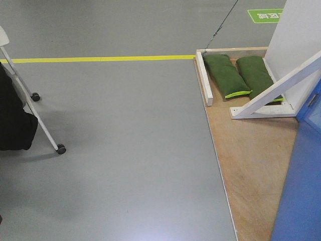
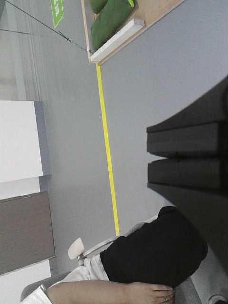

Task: Move to blue door and open it
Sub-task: 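Pull the blue door with the right gripper, swinging it toward the robot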

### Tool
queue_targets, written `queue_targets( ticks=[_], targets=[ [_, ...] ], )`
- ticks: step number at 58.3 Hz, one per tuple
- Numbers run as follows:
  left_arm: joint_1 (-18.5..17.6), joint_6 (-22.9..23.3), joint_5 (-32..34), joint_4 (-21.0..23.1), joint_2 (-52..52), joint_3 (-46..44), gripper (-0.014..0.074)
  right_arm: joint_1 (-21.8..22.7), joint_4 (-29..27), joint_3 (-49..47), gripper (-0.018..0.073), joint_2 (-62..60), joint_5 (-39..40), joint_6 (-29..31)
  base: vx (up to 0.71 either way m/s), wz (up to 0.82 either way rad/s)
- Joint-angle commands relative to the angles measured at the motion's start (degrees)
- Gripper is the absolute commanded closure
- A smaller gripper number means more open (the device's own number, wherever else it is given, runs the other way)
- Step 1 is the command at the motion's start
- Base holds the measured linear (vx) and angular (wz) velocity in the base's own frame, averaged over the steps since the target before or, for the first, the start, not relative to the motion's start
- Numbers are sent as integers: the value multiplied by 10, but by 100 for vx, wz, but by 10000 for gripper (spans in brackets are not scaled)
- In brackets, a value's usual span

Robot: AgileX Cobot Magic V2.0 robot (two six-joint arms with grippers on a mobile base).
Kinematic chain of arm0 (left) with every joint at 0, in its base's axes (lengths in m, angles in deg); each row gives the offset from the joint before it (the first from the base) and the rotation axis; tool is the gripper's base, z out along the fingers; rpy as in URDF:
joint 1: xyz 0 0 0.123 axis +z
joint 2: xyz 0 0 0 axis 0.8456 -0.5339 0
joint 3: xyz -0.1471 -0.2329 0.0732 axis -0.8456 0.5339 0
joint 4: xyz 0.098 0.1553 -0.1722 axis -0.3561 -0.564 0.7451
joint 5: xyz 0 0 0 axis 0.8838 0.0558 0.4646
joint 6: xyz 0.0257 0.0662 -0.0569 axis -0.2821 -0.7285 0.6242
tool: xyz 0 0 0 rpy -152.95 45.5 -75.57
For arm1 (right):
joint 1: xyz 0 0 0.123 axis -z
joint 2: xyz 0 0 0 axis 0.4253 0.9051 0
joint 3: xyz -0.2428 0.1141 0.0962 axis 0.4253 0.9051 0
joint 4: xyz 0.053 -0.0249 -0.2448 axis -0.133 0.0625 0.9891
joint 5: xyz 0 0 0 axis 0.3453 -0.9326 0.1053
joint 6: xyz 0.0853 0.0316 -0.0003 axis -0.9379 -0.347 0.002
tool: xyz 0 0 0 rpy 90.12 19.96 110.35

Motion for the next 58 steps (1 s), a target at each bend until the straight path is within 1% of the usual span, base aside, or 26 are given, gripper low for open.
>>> queue_targets(
  ticks=[1, 18, 26, 40, 51, 58],
  targets=[
    [2, 1, 49, 5, 3, 3, 526, -41, 56, -19, 557, -24, 7, 19, 0, 0],
    [2, 1, 49, 5, 3, 3, 526, -139, 57, -19, 557, -40, 6, 19, 0, 0],
    [2, 1, 49, 5, 3, 3, 526, -193, 57, -19, 557, -44, 7, 19, 0, 0],
    [2, 1, 49, 5, 3, 3, 526, -313, 57, -19, 557, -44, 9, 19, 0, 0],
    [2, 1, 49, 5, 3, 3, 526, -420, 57, -19, 557, -43, 9, 19, 0, 0],
    [2, 1, 49, 5, 3, 3, 526, -473, 57, -19, 557, -43, 6, 19, 0, 0]
  ],
)
